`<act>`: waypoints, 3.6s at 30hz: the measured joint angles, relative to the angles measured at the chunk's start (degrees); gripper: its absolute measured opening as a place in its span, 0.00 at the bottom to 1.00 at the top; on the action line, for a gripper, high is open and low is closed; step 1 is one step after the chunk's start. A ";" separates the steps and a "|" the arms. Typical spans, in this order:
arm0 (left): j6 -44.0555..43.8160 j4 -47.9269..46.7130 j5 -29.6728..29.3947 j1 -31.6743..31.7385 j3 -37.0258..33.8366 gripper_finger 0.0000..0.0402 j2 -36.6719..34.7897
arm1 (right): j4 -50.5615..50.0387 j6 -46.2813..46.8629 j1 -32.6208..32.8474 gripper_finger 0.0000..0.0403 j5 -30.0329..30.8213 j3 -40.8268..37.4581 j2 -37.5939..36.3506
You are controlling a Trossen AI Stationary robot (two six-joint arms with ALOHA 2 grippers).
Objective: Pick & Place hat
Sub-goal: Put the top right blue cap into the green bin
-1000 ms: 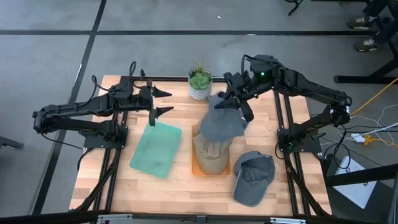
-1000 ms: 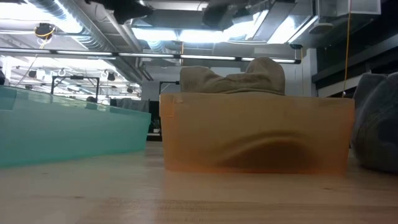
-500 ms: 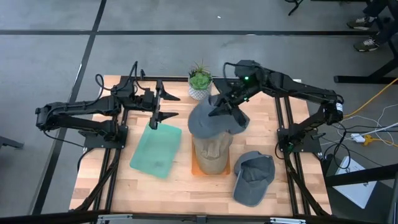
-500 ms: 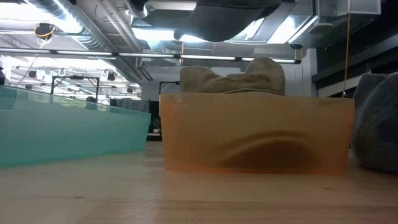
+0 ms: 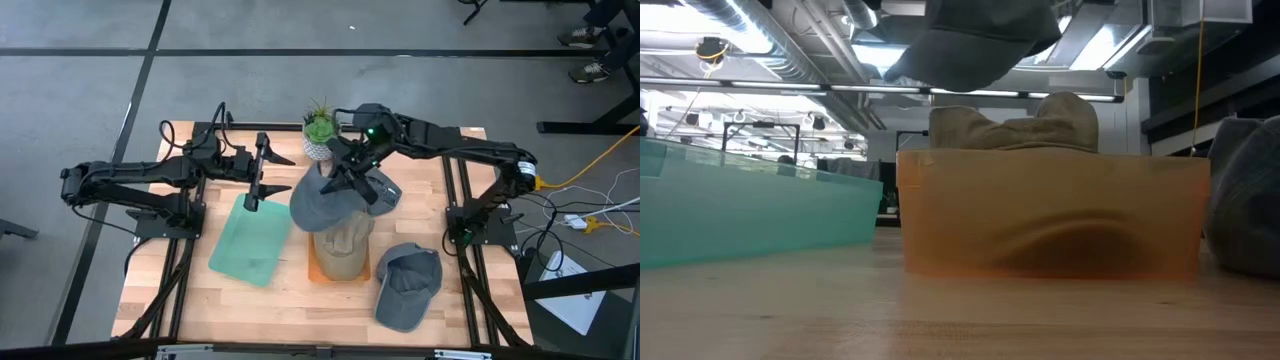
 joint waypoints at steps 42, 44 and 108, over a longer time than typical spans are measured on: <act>7.06 -11.31 -22.77 0.20 0.00 0.67 -15.22 | 41.61 -13.41 4.40 0.04 -1.93 0.00 25.04; 7.06 -11.35 -22.77 0.20 0.00 0.67 -15.22 | 42.02 -14.82 4.40 0.04 -1.94 0.00 25.45; 7.00 -12.59 -25.57 0.17 0.00 0.67 -14.94 | 36.23 8.24 4.61 0.77 14.65 0.00 25.92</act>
